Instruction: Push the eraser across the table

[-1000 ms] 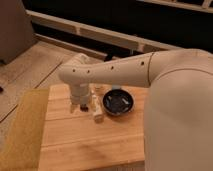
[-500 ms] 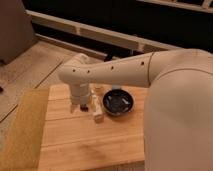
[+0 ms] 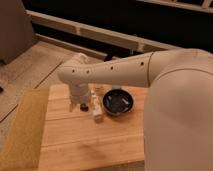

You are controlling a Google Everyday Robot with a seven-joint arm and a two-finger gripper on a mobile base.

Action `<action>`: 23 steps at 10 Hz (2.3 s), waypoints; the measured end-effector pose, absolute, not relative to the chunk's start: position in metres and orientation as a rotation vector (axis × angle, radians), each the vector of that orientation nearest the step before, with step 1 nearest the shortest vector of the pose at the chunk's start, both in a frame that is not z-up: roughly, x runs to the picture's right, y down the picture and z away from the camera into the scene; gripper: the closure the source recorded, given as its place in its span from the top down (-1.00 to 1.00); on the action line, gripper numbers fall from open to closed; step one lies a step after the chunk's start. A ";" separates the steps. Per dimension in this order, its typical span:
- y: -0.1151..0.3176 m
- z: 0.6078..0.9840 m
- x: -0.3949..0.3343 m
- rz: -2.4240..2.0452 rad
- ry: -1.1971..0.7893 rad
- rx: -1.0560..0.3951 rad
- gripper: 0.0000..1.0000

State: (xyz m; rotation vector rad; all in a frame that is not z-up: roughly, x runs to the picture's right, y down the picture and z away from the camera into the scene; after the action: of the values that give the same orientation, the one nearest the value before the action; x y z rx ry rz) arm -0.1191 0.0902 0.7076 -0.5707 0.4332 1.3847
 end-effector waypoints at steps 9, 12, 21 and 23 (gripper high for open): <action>0.069 0.726 -0.125 1.390 0.198 -0.588 0.30; 0.065 0.747 -0.141 1.321 0.144 -0.651 0.30; 0.067 0.852 -0.173 1.149 0.260 -0.821 0.30; 0.072 0.876 -0.178 1.134 0.300 -0.853 0.30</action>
State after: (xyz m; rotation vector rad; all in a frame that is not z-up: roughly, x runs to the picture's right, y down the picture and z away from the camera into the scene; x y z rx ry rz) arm -0.1780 0.0718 0.8756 -0.8534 0.3001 1.1337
